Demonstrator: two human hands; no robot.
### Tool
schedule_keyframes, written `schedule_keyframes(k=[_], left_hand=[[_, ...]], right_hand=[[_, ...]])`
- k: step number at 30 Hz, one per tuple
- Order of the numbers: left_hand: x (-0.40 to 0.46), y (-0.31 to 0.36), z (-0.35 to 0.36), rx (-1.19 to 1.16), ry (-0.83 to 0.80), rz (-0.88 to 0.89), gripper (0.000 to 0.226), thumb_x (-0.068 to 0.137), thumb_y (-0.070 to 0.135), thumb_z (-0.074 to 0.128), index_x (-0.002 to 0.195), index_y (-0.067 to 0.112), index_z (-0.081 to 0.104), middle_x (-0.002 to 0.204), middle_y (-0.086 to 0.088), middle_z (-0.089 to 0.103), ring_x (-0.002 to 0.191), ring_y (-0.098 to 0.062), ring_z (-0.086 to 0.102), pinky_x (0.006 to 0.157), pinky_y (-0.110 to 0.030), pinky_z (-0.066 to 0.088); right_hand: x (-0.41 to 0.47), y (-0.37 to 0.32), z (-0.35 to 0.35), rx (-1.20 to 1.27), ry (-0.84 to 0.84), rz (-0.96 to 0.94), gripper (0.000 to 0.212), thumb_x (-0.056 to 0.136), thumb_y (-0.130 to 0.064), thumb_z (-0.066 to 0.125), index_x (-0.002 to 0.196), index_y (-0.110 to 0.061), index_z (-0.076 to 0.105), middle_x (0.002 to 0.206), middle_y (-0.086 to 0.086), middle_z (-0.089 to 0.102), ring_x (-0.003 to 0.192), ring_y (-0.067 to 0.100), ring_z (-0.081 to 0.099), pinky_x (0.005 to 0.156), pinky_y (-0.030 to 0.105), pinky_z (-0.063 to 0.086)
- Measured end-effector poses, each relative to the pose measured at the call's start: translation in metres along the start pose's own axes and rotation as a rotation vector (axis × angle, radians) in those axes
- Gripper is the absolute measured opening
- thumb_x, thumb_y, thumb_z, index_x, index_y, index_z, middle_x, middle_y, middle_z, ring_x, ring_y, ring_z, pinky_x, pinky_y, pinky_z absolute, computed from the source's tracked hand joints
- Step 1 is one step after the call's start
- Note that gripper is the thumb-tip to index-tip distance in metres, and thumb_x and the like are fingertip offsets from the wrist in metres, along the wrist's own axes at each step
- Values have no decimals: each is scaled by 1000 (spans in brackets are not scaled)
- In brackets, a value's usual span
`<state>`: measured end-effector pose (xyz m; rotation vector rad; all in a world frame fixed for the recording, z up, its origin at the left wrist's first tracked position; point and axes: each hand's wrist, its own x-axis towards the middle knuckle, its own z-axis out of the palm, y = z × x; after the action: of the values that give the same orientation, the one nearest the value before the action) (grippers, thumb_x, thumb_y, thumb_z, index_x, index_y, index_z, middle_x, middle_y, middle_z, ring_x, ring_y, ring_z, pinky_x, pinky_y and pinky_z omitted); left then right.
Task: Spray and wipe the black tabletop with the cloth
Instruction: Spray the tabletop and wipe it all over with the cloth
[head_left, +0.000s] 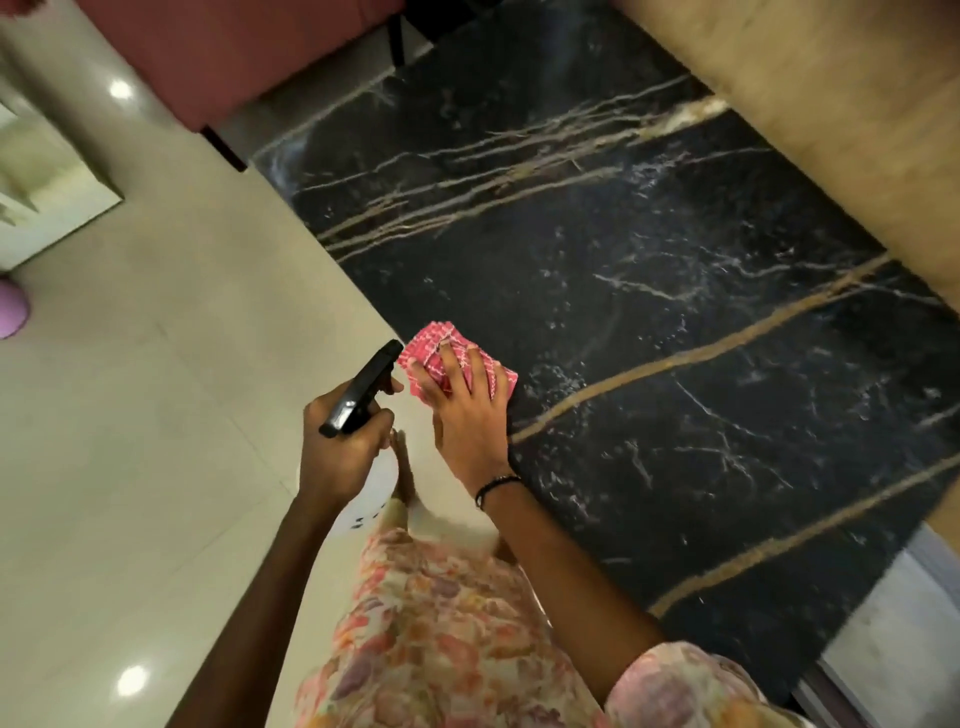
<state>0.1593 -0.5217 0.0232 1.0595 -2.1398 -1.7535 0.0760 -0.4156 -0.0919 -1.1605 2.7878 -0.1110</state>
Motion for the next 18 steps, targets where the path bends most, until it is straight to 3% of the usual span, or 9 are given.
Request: schedule_keyframes(k=[4,8,13,18], left_hand=[[45,-3,-30,-38,12,-25,20,64,4,50,75,14,63,55,-21,53,41,-18,42,47,-22,37],[91,-5,-66,-61,23,-44,26,64,5,51,84,13,66,45,-2,49,42,-20,41,48,-22,36],[146,-3,-111,-43,43,-50,30,64,4,50,82,20,68,47,-4,49,43,-18,41,51,-25,35],[187,0,-142,-36,46,-33,31,64,4,49,80,23,67,57,-9,57,43,-15,45,49,-22,37]], right_hand=[[70,-32,-1,52,10,19,85,79,-35,70,146,-35,19,152,9,34,138,38,33,107,57,30],[148,-65,-2,88,22,6,74,82,-32,65,146,-34,28,151,10,35,138,37,31,108,59,29],[237,-96,-3,174,66,-38,52,91,-38,35,141,-29,43,145,10,44,134,37,37,107,60,26],[265,-84,-4,171,107,-133,50,94,-46,45,140,-26,44,145,7,45,136,31,37,110,57,28]])
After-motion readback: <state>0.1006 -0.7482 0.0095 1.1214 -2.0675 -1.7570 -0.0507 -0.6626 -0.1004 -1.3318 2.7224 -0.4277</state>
